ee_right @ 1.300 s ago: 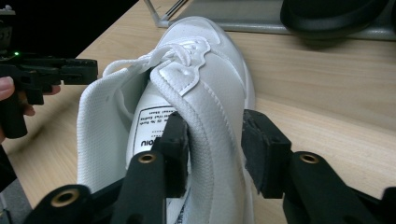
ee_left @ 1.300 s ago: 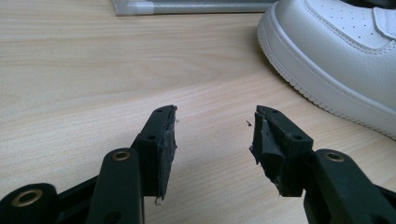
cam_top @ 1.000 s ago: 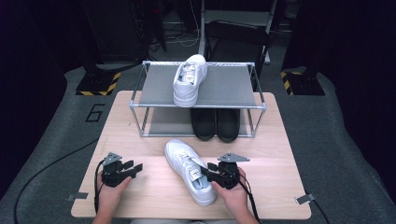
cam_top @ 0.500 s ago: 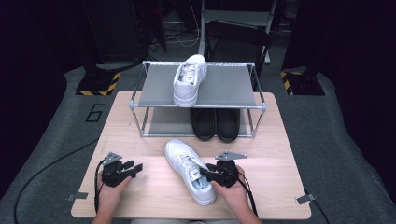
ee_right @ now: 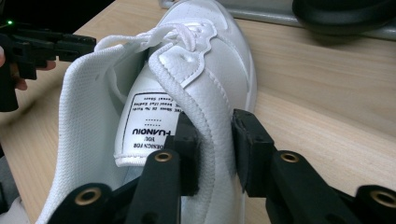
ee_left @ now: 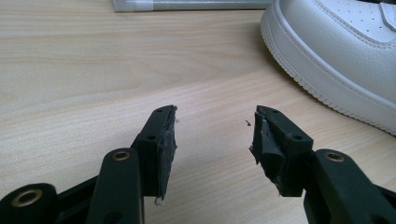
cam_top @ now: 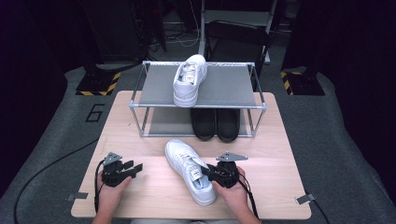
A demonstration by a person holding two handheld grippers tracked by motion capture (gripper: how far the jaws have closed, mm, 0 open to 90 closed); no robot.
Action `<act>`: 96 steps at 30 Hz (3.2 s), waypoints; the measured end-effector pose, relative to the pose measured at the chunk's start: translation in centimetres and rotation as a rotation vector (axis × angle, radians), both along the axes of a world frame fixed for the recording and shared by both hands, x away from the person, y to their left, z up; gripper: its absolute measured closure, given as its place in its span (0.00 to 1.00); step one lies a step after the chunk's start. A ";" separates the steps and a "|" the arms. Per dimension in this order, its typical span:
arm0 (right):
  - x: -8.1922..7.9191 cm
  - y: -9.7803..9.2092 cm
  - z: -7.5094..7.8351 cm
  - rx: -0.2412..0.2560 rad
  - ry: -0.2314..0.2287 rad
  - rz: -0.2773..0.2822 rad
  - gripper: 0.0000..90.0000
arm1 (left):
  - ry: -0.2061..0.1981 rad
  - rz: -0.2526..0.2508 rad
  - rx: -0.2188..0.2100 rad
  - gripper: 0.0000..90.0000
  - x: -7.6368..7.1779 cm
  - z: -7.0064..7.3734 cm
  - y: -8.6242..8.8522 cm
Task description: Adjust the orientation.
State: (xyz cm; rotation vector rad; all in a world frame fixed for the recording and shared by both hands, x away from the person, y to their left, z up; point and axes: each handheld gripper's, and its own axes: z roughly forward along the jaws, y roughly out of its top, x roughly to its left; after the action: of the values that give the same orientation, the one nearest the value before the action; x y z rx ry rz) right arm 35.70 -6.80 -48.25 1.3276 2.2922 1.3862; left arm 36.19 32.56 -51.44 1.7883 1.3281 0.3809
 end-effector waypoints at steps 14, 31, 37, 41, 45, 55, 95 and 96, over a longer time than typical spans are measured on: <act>-0.7 0.2 -0.1 0.051 -0.028 -0.069 0.89 | -0.002 0.005 -0.001 0.54 0.0 -0.1 0.2; -0.9 0.1 0.0 0.058 -0.042 -0.073 0.90 | 0.003 0.006 -0.001 0.54 0.0 0.0 0.3; -1.0 0.2 0.1 0.032 -0.052 -0.062 0.88 | 0.007 0.001 0.005 0.54 0.0 0.0 0.3; -0.7 0.1 0.3 0.040 -0.030 -0.035 0.81 | 0.007 0.002 0.001 0.55 0.0 0.0 0.3; -0.4 0.0 0.5 0.033 -0.015 -0.008 0.73 | 0.001 0.009 -0.001 0.54 0.0 -0.1 0.2; 0.6 0.1 0.8 -0.006 0.028 0.037 0.66 | 0.014 0.002 0.001 0.54 0.0 -0.1 0.3; -0.8 -1.0 1.5 0.075 -0.018 -0.067 0.92 | 0.013 0.016 -0.005 0.55 0.0 -0.1 0.6; -0.9 -1.1 1.7 0.072 -0.018 -0.067 0.92 | 0.012 0.017 -0.006 0.55 0.0 -0.1 0.6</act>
State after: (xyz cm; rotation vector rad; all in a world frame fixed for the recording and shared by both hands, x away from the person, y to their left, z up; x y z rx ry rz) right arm 34.82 -7.92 -46.58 1.3928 2.1849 1.4660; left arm 36.24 33.17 -51.52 1.7779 1.3526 0.3760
